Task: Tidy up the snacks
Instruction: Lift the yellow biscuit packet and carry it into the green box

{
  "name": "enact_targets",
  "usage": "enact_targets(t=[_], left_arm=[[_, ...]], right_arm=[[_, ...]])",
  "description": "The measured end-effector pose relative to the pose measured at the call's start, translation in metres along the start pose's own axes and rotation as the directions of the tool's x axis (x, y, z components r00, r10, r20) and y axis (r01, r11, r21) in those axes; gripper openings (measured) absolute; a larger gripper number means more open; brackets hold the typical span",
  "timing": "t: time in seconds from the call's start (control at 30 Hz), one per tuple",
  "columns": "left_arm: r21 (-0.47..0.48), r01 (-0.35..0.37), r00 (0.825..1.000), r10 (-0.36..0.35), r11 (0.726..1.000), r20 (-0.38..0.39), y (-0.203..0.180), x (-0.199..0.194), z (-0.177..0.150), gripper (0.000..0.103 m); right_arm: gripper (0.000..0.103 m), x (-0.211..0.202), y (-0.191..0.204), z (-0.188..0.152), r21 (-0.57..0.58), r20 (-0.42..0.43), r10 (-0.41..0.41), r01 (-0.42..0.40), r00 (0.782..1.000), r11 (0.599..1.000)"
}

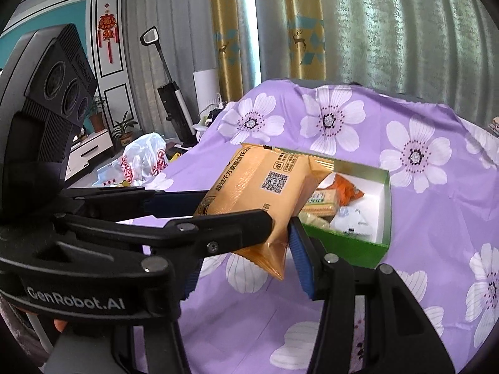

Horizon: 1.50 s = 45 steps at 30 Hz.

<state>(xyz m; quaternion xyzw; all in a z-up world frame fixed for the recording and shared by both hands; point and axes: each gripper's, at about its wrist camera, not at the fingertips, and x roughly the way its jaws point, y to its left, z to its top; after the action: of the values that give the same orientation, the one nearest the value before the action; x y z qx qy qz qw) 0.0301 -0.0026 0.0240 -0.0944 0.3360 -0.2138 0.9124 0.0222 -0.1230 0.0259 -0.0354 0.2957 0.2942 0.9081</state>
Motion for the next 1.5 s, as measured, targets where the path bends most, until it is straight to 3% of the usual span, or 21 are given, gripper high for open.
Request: enact_targets(t=[0.67, 1.1, 1.5], left_arm=[[-0.018, 0.029, 0.998, -0.030, 0.999, -0.055, 0.030, 0.078, 0.040, 0.056], [-0.088, 0.036, 0.992, -0.046, 0.995, -0.117, 0.052, 0.123, 0.041, 0.056], [-0.097, -0.009, 0.986, -0.007, 0.995, -0.166, 0.060, 0.148, 0.034, 0.056]], right_arm=[[0.052, 0.062, -0.057, 0.022, 0.054, -0.024, -0.037, 0.038, 0.999, 0.998], [0.052, 0.104, -0.081, 0.020, 0.071, -0.095, -0.042, 0.049, 0.995, 0.996], [0.056, 0.132, -0.090, 0.012, 0.092, -0.172, -0.029, 0.046, 0.985, 0.995]])
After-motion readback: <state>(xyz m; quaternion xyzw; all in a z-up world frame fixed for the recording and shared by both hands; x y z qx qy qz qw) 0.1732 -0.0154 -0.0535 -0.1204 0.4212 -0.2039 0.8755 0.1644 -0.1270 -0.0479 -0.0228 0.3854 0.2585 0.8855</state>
